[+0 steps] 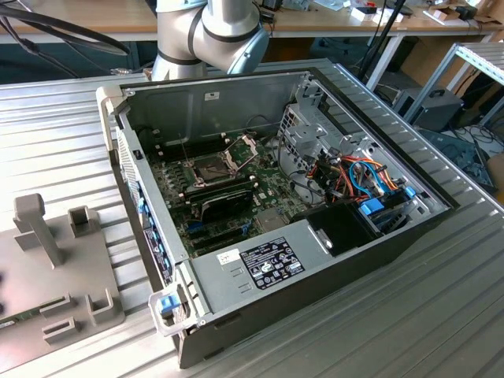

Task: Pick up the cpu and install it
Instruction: 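Pick up the cpu and move it towards the insertion slot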

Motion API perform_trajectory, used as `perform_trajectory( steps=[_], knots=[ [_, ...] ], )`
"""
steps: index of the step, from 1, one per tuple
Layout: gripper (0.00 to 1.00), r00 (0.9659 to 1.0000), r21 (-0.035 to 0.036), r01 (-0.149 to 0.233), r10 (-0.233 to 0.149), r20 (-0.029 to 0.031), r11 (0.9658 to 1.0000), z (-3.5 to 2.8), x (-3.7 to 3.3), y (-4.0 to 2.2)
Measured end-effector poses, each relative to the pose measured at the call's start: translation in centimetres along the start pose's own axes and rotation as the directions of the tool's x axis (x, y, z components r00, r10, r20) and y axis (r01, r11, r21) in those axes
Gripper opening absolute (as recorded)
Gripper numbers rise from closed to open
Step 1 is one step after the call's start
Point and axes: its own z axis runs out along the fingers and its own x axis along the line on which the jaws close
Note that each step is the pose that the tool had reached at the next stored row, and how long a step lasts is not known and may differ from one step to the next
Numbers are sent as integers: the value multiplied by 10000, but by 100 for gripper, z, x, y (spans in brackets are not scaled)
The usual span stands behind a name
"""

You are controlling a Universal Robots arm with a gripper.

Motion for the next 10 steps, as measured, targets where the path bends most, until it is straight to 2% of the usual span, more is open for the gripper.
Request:
perform_trajectory(
  steps=[3, 6, 7, 9, 10],
  knots=[
    [29, 10000, 0, 0, 0, 0, 10000, 1, 0, 0],
    [48, 10000, 0, 0, 0, 0, 10000, 1, 0, 0],
    [48, 10000, 0, 0, 0, 0, 10000, 1, 0, 0],
    [60, 10000, 0, 0, 0, 0, 10000, 1, 0, 0],
    [60, 10000, 0, 0, 0, 0, 10000, 1, 0, 0]
  ],
)
